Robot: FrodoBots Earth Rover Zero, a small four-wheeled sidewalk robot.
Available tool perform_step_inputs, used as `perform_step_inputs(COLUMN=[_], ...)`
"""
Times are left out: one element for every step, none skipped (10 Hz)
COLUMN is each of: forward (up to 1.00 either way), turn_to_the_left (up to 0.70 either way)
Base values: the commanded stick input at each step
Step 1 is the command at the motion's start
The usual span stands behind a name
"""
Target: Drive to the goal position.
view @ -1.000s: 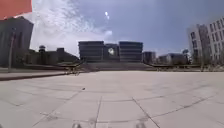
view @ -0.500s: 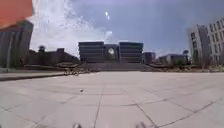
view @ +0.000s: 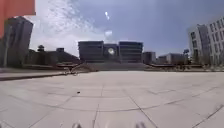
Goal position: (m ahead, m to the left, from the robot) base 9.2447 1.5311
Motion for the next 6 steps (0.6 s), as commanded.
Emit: perform_step_inputs(forward=[0.45, 0.45, 0.45, 0.45, 0.45, 0.45], turn_to_the_left=[0.03, 0.03, 0.03, 0.03, 0.03, 0.03])
